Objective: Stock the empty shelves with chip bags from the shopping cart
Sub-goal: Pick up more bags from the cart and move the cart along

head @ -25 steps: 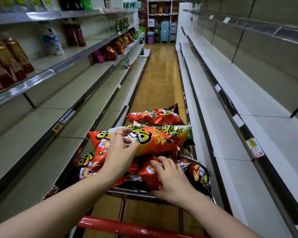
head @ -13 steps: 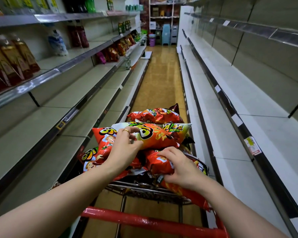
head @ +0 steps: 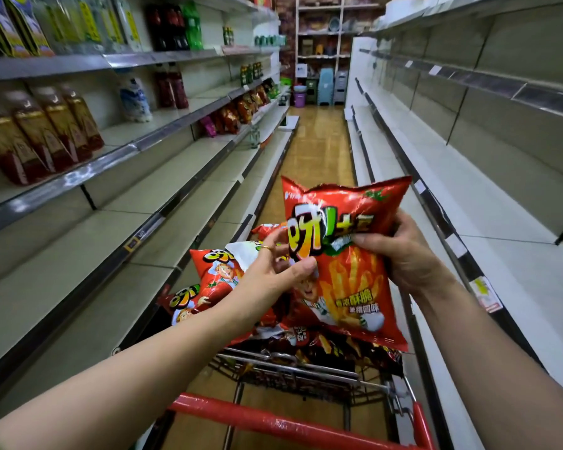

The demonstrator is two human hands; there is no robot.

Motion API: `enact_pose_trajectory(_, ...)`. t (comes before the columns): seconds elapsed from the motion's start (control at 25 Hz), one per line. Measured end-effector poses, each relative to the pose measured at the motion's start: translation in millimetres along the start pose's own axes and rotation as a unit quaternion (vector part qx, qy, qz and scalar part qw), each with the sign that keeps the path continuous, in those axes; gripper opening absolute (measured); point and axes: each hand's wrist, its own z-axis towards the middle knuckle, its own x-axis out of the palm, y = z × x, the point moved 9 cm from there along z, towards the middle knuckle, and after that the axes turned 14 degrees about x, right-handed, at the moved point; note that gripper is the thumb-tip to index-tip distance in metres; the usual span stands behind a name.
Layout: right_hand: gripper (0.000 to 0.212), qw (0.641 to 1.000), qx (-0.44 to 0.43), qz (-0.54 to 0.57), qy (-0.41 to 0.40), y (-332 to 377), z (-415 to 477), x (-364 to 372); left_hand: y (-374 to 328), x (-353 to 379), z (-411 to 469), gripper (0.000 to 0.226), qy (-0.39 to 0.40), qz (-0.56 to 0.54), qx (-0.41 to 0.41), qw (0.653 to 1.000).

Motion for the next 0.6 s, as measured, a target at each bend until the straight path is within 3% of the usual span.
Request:
enact_pose_trajectory(0.12, 0.07, 0.999, -0.003, 0.051, 0.004, -1.6, 11.3, 11.9, 3.0, 4.5, -0.9, 0.045, -0.016, -0.098, -0.034, 0.994)
enact_pose_trajectory(0.24, 0.108, 0.998, 0.062, 0.025, 0.017, -18.3, 16.6, 21.4, 5.6, -12.1, -0.1, 0.054, -0.1, -0.124, -0.029, 0.987)
enact_pose_trajectory(0.32, 0.123, 0.991, 0.115, -0.073, 0.014, -33.8, 14.9, 28.7, 9.4, -22.0, -0.1, 0.058, -0.127, -0.126, -0.024, 0.984)
enact_pose_trajectory(0.44, 0.116, 0.968, 0.151, -0.196, -0.05, -43.0, 13.6, 34.1, 13.1, -26.2, 2.2, 0.065, -0.114, -0.097, -0.03, 0.988)
enact_pose_trajectory(0.56, 0.1, 0.971, 0.137, -0.157, -0.119, -32.8, 16.8, 31.1, 14.1, -38.0, 13.6, 0.083, -0.068, -0.055, -0.06, 0.994)
enact_pose_trajectory(0.6, 0.092, 0.973, 0.13, -0.131, -0.139, -27.8, 17.9, 29.2, 12.6, -53.7, 17.8, 0.078, -0.078, -0.022, -0.056, 0.995)
